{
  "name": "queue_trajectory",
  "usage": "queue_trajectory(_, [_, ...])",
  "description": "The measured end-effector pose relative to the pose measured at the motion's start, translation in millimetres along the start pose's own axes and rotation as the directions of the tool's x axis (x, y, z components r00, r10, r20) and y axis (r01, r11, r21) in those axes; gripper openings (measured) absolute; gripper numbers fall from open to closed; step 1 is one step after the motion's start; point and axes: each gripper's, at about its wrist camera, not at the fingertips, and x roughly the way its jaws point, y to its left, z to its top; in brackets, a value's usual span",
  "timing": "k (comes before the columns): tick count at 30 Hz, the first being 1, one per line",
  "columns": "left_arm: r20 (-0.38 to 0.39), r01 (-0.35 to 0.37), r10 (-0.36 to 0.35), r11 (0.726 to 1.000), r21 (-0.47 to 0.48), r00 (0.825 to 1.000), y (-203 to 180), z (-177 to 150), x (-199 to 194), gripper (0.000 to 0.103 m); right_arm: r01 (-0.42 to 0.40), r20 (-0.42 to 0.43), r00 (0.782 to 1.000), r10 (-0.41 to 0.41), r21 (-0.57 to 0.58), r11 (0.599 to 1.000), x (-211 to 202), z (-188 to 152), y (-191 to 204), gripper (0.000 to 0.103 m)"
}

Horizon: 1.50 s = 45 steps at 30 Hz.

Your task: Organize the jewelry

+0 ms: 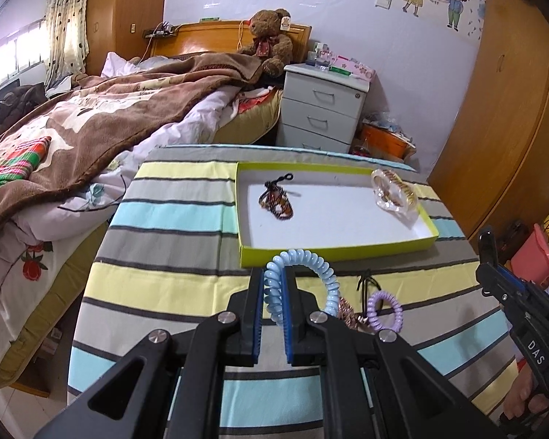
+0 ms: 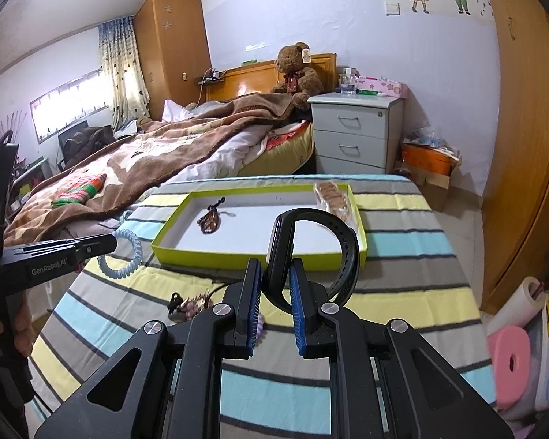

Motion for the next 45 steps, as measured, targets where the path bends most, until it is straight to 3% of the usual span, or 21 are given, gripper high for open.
queue_trajectory(10, [0.028, 0.019, -0.019, 1.000, 0.001, 0.999, -2, 32, 8, 0.010, -0.011, 0.011, 1.000, 0.012, -0.088, 0.996, 28, 50, 10, 0.016])
queue_trajectory(20, [-0.004, 0.023, -0.023, 1.000, -0.014, 1.000, 0, 54, 41, 0.010, -0.074, -0.080, 0.995, 0.064, -0.123, 0.990, 96, 83, 16, 0.016])
queue_trajectory(30, [-0.058, 0.013, -0.015, 0.999, -0.030, 0.998, 1, 58, 82, 0.010, -0.135, -0.218, 0.970, 0.103, -0.138, 0.981, 170, 86, 23, 0.016])
queue_trajectory(45, [-0.150, 0.000, -0.005, 1.000, -0.030, 0.989, 1, 47, 125, 0.010, -0.177, -0.352, 0.931, 0.101, -0.190, 0.966, 222, 73, 40, 0.016])
